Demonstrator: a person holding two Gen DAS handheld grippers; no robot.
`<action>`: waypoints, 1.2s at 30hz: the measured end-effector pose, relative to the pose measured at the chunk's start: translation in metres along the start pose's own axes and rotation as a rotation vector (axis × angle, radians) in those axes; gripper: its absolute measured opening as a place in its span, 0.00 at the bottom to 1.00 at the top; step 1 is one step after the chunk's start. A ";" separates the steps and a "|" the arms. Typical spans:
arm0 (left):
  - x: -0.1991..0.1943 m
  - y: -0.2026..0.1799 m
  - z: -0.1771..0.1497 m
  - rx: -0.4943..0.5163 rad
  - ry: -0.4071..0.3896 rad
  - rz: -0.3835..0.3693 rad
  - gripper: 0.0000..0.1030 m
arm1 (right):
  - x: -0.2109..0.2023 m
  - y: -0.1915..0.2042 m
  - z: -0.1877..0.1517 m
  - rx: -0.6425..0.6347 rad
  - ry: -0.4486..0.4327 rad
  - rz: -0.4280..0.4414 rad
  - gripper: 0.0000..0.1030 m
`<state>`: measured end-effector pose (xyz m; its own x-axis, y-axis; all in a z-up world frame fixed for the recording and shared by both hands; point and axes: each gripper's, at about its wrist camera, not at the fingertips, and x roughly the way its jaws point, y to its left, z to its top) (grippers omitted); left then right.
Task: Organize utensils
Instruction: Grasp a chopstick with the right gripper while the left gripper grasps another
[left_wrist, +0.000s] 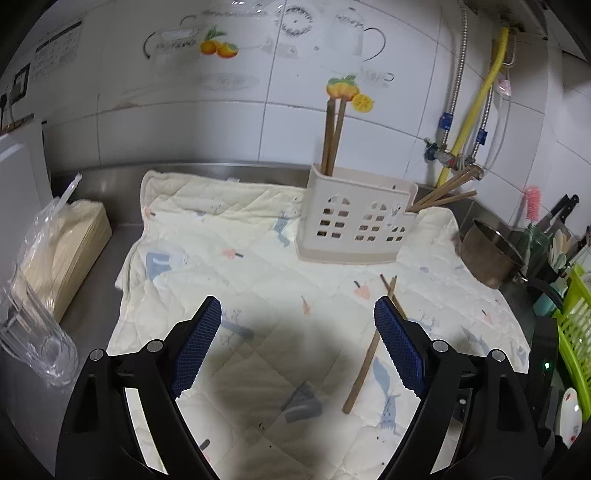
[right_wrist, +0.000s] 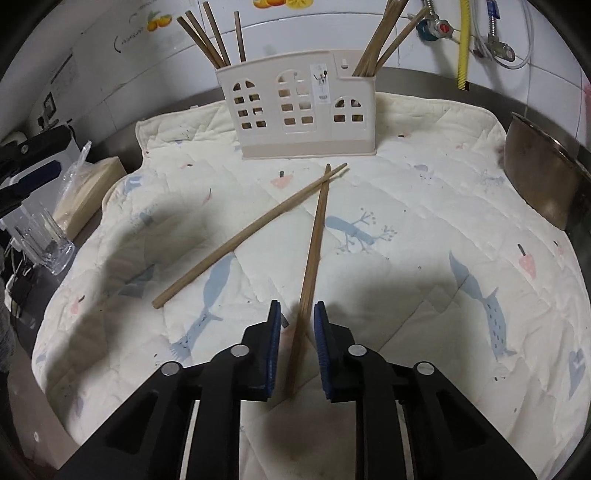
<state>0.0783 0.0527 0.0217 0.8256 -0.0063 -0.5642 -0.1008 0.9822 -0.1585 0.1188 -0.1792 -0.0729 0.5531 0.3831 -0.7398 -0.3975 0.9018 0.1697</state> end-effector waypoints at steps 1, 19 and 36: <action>0.001 0.001 -0.001 -0.002 0.005 -0.002 0.82 | 0.002 -0.001 0.000 0.008 0.003 0.002 0.16; 0.025 -0.019 -0.027 0.062 0.089 -0.076 0.80 | 0.016 0.007 0.000 -0.017 0.014 -0.084 0.08; 0.095 -0.065 -0.064 0.205 0.317 -0.204 0.28 | -0.002 -0.010 0.003 0.008 -0.028 -0.068 0.07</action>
<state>0.1273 -0.0237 -0.0736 0.6027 -0.2304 -0.7640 0.1861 0.9716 -0.1462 0.1238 -0.1881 -0.0708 0.5994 0.3259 -0.7311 -0.3526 0.9275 0.1244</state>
